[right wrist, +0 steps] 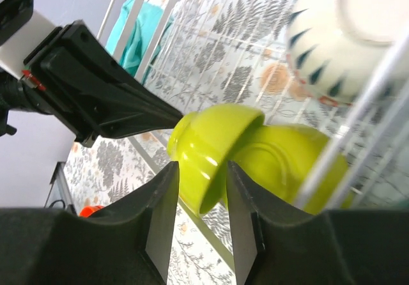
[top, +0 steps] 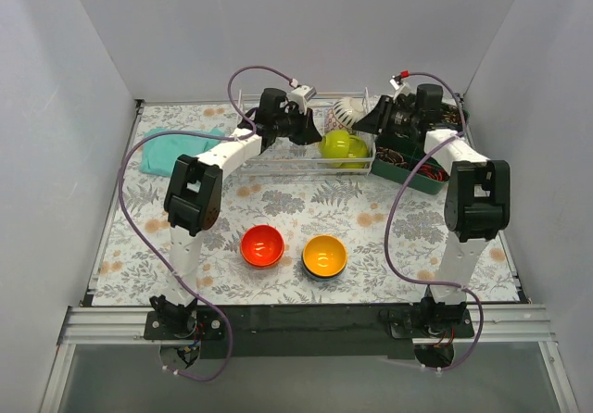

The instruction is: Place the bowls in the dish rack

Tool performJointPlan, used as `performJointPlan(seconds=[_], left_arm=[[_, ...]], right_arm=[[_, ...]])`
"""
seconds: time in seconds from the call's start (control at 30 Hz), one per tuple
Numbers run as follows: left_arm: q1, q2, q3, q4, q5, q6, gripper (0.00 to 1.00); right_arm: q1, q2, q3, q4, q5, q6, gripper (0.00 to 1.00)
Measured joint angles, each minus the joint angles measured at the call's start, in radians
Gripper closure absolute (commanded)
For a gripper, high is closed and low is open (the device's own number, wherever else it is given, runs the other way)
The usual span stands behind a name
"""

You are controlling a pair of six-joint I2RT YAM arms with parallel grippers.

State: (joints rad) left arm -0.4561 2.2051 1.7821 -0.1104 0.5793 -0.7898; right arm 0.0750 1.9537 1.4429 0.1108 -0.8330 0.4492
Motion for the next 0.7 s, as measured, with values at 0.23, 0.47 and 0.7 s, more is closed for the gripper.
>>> performJointPlan(seconds=[0.23,0.47,0.7], left_arm=[[-0.024,0.017,0.028,0.027,0.008,-0.013,1.00],[-0.043,0.048,0.042,0.044,0.019,-0.033,1.00],[-0.069,0.064,0.071,0.064,0.020,-0.048,1.00]], right_arm=[[-0.102,-0.062,-0.035,-0.066,0.030,-0.081,0.55],[-0.137,-0.081,-0.066,-0.096,0.050,-0.113,0.55],[-0.131,-0.114,-0.089,-0.112,0.053,-0.117,0.55]])
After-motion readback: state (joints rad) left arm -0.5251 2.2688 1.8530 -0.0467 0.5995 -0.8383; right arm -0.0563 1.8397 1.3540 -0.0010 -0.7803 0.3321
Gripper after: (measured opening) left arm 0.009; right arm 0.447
